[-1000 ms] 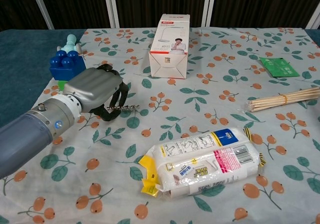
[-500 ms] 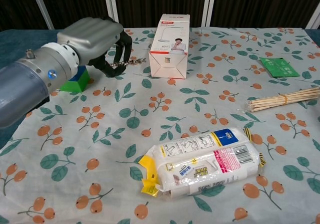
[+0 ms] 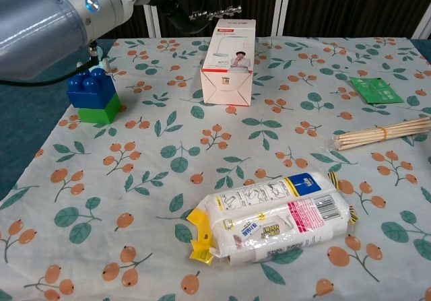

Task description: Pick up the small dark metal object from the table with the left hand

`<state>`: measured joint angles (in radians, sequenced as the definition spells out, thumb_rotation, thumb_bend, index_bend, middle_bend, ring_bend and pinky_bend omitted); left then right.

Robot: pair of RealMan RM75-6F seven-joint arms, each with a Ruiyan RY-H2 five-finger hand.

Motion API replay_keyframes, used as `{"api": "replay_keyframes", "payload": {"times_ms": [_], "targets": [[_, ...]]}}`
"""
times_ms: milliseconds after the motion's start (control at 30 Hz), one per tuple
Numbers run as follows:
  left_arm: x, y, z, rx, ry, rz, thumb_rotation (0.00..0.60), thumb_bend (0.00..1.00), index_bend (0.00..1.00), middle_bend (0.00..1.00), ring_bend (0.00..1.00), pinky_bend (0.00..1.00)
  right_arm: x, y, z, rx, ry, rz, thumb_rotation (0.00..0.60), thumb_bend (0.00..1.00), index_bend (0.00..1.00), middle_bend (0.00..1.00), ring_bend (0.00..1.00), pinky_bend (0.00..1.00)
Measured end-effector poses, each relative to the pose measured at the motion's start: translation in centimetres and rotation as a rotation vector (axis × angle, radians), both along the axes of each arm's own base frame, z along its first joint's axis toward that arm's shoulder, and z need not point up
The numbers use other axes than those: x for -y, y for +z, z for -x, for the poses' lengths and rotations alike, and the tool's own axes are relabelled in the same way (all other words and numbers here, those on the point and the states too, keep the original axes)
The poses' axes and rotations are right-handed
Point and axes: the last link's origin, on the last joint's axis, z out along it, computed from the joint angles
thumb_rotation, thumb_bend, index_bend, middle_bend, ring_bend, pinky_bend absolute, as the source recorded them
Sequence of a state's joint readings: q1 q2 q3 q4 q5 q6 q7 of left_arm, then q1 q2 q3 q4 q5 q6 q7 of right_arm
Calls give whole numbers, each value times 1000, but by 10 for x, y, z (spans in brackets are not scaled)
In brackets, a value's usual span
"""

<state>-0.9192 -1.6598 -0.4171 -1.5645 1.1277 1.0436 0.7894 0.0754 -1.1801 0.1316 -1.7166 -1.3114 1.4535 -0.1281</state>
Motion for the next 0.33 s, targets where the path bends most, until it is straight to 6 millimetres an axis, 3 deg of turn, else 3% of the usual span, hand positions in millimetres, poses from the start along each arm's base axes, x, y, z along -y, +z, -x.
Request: {"api": "replay_keyframes", "payload": {"times_ms": [333], "targets": [[7, -13, -47, -12, -50, 37, 600, 439, 557, 577, 127, 29, 0, 0, 0, 0, 1, -2, 600, 0, 15, 46, 106, 141]]}}
